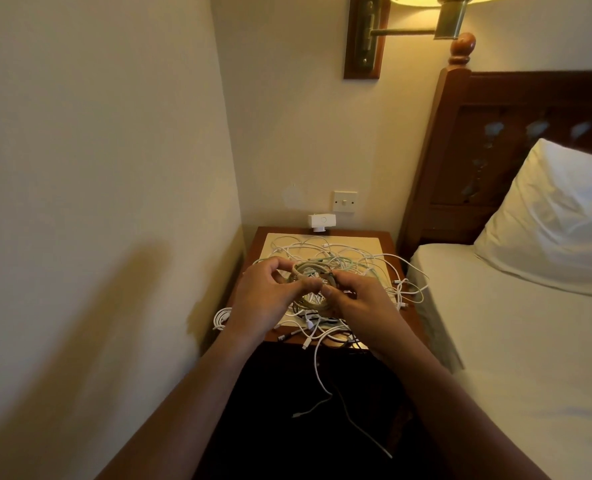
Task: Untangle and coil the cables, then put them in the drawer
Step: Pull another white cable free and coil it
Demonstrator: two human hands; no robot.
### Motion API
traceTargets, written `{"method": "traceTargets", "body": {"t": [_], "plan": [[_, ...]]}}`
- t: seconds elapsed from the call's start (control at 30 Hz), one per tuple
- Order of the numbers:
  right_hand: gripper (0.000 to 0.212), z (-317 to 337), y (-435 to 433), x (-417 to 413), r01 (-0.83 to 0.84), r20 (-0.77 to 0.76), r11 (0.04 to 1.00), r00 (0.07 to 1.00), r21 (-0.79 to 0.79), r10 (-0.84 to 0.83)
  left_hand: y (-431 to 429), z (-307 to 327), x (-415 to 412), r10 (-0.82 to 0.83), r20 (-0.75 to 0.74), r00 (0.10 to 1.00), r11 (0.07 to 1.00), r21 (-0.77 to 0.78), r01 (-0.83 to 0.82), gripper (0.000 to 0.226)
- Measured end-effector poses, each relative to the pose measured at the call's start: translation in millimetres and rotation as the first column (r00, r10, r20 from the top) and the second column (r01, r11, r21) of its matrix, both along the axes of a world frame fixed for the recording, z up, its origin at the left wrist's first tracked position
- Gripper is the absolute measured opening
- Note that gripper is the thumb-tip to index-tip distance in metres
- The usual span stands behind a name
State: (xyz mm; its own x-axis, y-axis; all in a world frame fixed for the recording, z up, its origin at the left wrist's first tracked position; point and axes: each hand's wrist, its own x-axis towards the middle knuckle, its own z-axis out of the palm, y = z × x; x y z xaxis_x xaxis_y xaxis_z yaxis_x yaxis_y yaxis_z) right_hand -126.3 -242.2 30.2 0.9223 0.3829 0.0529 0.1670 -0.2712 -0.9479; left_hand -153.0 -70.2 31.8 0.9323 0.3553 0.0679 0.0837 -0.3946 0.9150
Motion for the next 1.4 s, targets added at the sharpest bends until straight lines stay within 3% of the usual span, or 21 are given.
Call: {"method": "traceTargets", "body": {"t": [0.07, 0.2, 0.27, 0.37, 0.47, 0.57, 0.6, 0.7, 0.77, 1.0, 1.1, 1.23, 1.33, 1.4], "plan": [[0.017, 2, 0, -1, -0.017, -0.055, 0.999, 0.998, 0.051, 0.020, -1, -5, -1, 0.032, 0.072, 0.997, 0.991, 0.130, -0.041, 0.041], [0.029, 7, 1, -4, -0.003, -0.145, 0.982, 0.989, 0.190, 0.032, 0, -9, 1, -0.102, 0.104, 0.989, 0.989, 0.117, 0.090, 0.015], [0.028, 8, 0, -1, 0.035, -0.195, 0.969, 0.981, 0.244, 0.014, 1, -6, 2, -0.221, 0.049, 0.974, 0.974, -0.039, 0.223, 0.013], [0.014, 7, -4, 2, 0.092, -0.291, 0.953, 0.957, 0.290, -0.004, 6, 1, -4, -0.378, 0.021, 0.926, 0.866, -0.345, 0.361, 0.008], [0.008, 6, -5, 2, 0.111, -0.331, 0.943, 0.944, 0.315, -0.001, 9, 2, -9, -0.424, 0.006, 0.906, 0.821, -0.419, 0.388, 0.017], [0.007, 7, -6, 3, 0.121, -0.349, 0.943, 0.937, 0.309, -0.005, 10, 1, -10, -0.428, 0.040, 0.903, 0.698, -0.620, 0.358, 0.033], [0.012, 7, -7, 4, 0.116, -0.356, 0.942, 0.934, 0.315, 0.004, 11, 1, -10, -0.415, 0.040, 0.909, 0.694, -0.631, 0.345, 0.035], [0.025, 6, -13, 6, 0.115, -0.377, 0.924, 0.926, 0.365, 0.034, 17, -3, -8, -0.404, 0.039, 0.914, 0.749, -0.559, 0.355, 0.036], [0.021, 4, -16, 5, 0.088, -0.357, 0.927, 0.933, 0.364, 0.052, 20, -5, -7, -0.385, 0.033, 0.922, 0.782, -0.519, 0.345, 0.036], [0.019, 3, -12, 4, 0.020, -0.270, 0.973, 0.962, 0.228, 0.043, 17, -9, -4, -0.356, 0.084, 0.931, 0.774, -0.531, 0.344, 0.032], [0.021, 5, -13, 7, -0.026, -0.277, 0.967, 0.956, 0.253, 0.098, 16, -6, -4, -0.336, 0.072, 0.939, 0.838, -0.433, 0.332, 0.030], [0.022, 8, -16, 13, -0.033, -0.333, 0.938, 0.930, 0.346, 0.156, 18, 1, -5, -0.349, 0.038, 0.936, 0.921, -0.171, 0.350, 0.042], [0.018, 9, -11, 13, -0.031, -0.139, 0.995, 0.989, 0.090, 0.044, 18, 5, -5, -0.371, -0.024, 0.928, 0.912, -0.197, 0.359, 0.046], [0.017, 9, -8, 12, -0.005, -0.002, 1.000, 1.000, 0.005, 0.005, 16, 3, -5, -0.400, -0.074, 0.913, 0.899, -0.227, 0.375, 0.050]]}}
